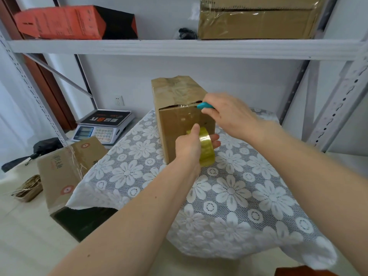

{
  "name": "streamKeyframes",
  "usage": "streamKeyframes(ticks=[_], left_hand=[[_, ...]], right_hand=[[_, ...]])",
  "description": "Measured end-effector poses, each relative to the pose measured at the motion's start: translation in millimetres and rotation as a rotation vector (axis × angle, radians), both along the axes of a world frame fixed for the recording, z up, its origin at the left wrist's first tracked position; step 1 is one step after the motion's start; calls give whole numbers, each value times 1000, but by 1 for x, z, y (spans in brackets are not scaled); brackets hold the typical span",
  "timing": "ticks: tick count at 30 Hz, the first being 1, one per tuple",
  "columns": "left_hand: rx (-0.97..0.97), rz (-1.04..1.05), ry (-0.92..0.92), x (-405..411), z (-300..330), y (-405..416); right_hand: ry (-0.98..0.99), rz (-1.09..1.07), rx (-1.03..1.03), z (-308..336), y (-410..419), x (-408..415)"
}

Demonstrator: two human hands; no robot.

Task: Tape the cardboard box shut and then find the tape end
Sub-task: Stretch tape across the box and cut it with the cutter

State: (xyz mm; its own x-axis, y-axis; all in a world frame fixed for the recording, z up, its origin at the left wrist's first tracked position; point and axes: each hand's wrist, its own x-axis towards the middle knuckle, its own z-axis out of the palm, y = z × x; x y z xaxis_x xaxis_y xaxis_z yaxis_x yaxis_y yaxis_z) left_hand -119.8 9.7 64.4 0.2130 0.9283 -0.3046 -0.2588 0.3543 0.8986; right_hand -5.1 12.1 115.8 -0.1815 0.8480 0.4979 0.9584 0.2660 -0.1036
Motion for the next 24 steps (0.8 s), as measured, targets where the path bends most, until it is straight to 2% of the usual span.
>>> streamKeyframes(ticks=[8, 14, 16, 20, 22, 24], left_hand=[[34, -18, 102, -6, -1, -6], [160, -89, 314, 2, -6, -2], [360, -147, 543, 9, -18, 0], [906, -199, 1151, 24, -44, -4], [1093, -240, 1304, 31, -54, -6], [1201, -290, 1410, 35, -61, -7]], right_hand=[[104, 4, -35, -12, -4, 2], [230, -44, -53, -16, -11, 7], [273, -56, -46, -19, -11, 10], [409, -132, -53, -28, -12, 23], [462, -176, -87, -36, -11, 33], [483, -230, -133, -47, -10, 43]])
